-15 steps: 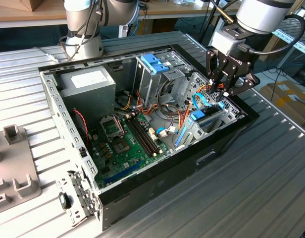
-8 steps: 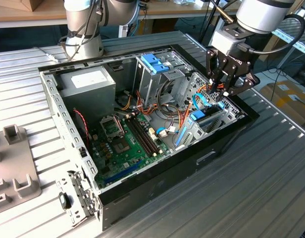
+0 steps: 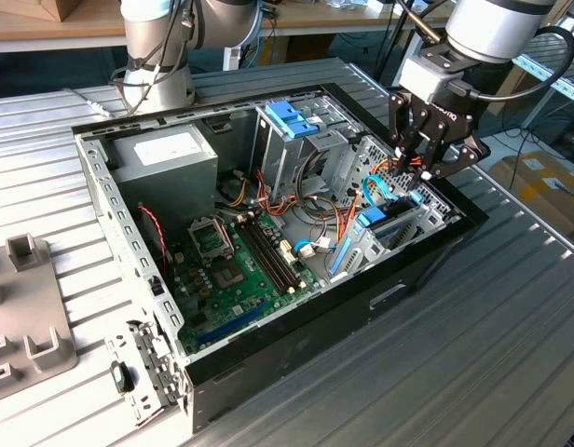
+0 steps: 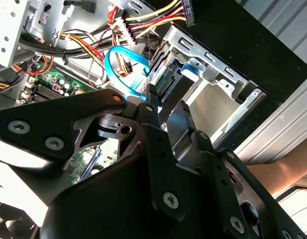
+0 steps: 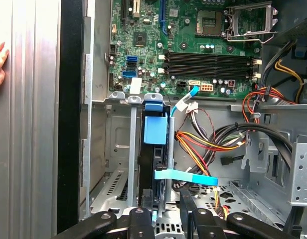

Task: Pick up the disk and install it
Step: 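Insert the second disk wire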

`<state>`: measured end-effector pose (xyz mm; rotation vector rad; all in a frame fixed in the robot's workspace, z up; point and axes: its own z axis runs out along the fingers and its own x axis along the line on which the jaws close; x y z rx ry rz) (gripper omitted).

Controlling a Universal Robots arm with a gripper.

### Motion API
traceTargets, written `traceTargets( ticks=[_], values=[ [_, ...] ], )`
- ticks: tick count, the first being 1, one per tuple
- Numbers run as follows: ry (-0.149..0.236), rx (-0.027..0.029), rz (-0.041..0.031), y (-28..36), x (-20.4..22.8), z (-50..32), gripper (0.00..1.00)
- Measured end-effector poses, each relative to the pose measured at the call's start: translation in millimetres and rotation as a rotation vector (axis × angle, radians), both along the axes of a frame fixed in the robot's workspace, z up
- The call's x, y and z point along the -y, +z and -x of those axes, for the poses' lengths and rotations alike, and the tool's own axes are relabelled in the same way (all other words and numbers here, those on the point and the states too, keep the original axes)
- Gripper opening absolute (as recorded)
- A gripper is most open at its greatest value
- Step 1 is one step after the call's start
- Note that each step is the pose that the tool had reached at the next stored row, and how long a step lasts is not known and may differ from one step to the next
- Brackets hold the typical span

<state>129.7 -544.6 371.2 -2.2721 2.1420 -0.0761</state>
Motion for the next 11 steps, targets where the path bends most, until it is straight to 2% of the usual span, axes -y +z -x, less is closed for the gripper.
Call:
traceTargets(
  ticks=[6,11],
  values=[
    [0.000,0.0000,0.0000,0.0,0.0,-0.1,0.36],
    [0.001,0.0000,0.0000,0.0,-2.0,-1.7,0.36]
  ],
)
